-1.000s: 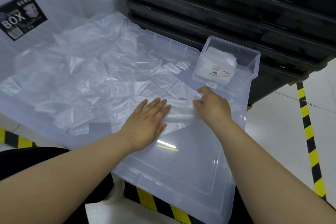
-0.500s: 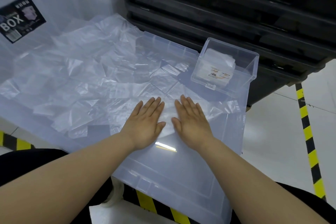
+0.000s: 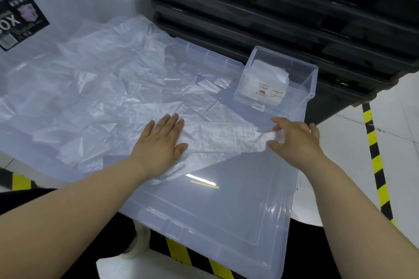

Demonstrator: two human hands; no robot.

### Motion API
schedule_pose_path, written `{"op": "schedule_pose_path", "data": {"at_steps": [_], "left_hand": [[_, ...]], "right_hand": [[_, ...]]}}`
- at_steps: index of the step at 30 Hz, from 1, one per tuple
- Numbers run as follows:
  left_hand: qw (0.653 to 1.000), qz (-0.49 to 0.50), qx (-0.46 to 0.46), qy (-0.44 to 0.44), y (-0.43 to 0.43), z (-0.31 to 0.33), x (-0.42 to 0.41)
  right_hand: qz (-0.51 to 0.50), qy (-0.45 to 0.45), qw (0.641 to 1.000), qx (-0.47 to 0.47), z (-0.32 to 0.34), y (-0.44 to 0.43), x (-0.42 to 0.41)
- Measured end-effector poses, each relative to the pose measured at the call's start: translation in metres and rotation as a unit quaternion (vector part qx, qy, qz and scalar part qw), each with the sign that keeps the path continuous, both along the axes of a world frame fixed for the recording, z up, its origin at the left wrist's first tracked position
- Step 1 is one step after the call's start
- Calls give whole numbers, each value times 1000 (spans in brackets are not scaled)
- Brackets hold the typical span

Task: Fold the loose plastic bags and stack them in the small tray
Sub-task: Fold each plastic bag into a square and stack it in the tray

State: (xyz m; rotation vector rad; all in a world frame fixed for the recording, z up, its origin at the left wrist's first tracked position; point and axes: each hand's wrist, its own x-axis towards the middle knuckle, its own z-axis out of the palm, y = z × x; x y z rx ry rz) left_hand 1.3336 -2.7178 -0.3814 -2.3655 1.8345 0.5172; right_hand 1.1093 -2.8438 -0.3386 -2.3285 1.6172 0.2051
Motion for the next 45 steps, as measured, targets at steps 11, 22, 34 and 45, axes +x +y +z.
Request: {"op": "schedule_pose_path", "data": {"at_steps": [11,22,34,45], "left_hand": [[1000,2,7,6,2,1,2],[1000,-5,-1,2,2,-1,1],[999,-15,-36,21,5,-7,4],[991,9,-95,92,8,8,12]], "right_hand": [[-184,-252,945,99,12,-16,-14],[108,-68,990,-57,-12,18,32],[130,7,991,2,-13,14,66],[175,69,962,198,9,-1,91]]}}
